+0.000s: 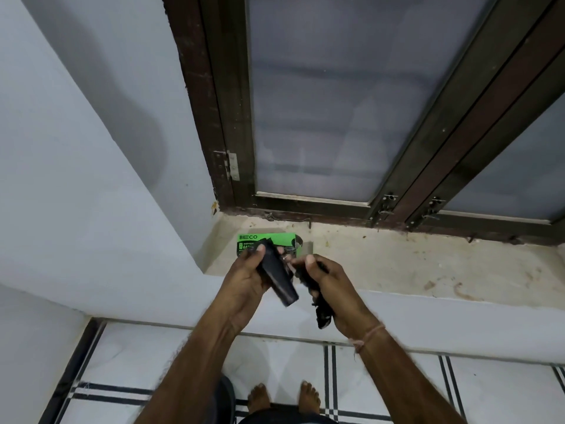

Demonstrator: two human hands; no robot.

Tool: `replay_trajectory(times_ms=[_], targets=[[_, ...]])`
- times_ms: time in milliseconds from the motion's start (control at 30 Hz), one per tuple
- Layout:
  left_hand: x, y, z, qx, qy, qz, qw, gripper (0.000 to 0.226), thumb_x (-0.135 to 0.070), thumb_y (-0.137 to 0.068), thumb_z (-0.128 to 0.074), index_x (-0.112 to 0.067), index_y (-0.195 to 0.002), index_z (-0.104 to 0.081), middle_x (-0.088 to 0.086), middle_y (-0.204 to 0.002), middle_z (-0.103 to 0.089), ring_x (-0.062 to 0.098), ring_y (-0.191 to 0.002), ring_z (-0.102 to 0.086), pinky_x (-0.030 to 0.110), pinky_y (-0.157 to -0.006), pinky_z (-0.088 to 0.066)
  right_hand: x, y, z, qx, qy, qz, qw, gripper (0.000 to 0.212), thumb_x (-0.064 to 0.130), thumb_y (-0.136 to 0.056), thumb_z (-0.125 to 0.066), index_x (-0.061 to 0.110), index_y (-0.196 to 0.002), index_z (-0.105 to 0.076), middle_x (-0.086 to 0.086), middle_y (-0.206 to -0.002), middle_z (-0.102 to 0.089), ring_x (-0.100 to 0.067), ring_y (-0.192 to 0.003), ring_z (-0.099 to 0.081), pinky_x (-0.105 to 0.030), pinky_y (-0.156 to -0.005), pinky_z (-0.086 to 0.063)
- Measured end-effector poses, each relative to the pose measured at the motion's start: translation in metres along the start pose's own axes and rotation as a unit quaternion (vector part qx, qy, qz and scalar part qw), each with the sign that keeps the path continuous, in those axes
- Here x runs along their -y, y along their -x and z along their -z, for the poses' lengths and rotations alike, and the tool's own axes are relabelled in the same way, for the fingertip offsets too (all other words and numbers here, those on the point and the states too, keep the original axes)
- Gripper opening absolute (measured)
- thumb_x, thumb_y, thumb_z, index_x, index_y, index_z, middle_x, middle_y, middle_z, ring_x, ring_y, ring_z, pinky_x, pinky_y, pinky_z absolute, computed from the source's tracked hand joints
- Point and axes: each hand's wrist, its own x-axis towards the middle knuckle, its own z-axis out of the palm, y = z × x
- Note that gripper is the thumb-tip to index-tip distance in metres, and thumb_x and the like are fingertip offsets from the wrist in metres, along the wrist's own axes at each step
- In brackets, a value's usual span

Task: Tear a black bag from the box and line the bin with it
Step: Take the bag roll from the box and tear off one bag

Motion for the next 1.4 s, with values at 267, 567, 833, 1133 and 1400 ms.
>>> replay_trajectory(times_ms=[267, 567, 833, 1133, 1400], targets=[[0.006, -0.013, -0.003, -0.057, -0.008, -0.079, 0.995, 0.057, -0.026, -0.083, -0.069, -0.004, -0.133, -0.055, 0.020, -0.123, -0.067, 0.035, -0.118, -0.066, 0.042, -0.095, -0.060, 0.001, -0.003, -0.008, 0.030, -0.066, 0.003, 0.997, 0.028, 0.028, -0.096, -0.072, 0.018, -0.123, -0.073, 0.001, -0.067, -0.066, -0.013, -0.049, -0.038, -0.024, -0.047, -0.038], [0.015, -0.026, -0.018, -0.043, -0.120, -0.123, 0.984, 0.033, -0.028, -0.084, -0.070, -0.013, -0.112, -0.061, 0.007, -0.110, -0.076, 0.027, -0.112, -0.069, 0.032, -0.088, -0.058, -0.017, -0.036, 0.014, 0.019, -0.192, -0.060, 0.979, 0.033, 0.031, -0.097, -0.070, 0.010, -0.122, -0.070, -0.024, -0.095, -0.052, -0.011, -0.046, -0.041, -0.023, -0.044, -0.038], [0.021, -0.067, 0.013, -0.173, -0.714, -0.238, 0.635, 0.085, -0.075, -0.077, -0.058, -0.029, -0.147, -0.048, 0.003, -0.153, -0.048, 0.029, -0.143, -0.039, 0.058, -0.106, -0.039, -0.014, -0.064, 0.077, -0.045, -0.160, -0.020, 0.986, 0.022, 0.022, -0.099, -0.068, 0.009, -0.117, -0.072, -0.015, -0.068, -0.049, -0.013, -0.044, -0.044, -0.023, -0.041, -0.037], [0.022, -0.081, 0.015, -0.171, -0.756, -0.194, 0.601, 0.065, -0.031, -0.076, -0.087, -0.028, -0.135, -0.061, 0.006, -0.132, -0.059, 0.031, -0.129, -0.046, 0.048, -0.090, -0.055, -0.026, -0.085, 0.087, -0.118, -0.077, 0.032, 0.989, 0.018, 0.021, -0.096, -0.073, 0.016, -0.113, -0.075, 0.000, -0.082, -0.067, -0.013, -0.067, -0.053, -0.024, -0.057, -0.045], [0.012, -0.067, 0.007, -0.203, -0.719, -0.225, 0.625, 0.065, -0.031, -0.074, -0.089, -0.024, -0.133, -0.064, 0.009, -0.123, -0.062, 0.033, -0.120, -0.049, 0.047, -0.085, -0.055, -0.019, -0.079, 0.109, -0.031, 0.005, 0.076, 0.997, 0.015, 0.020, -0.097, -0.071, 0.021, -0.112, -0.076, 0.009, -0.082, -0.067, -0.004, -0.065, -0.052, -0.017, -0.055, -0.044]])
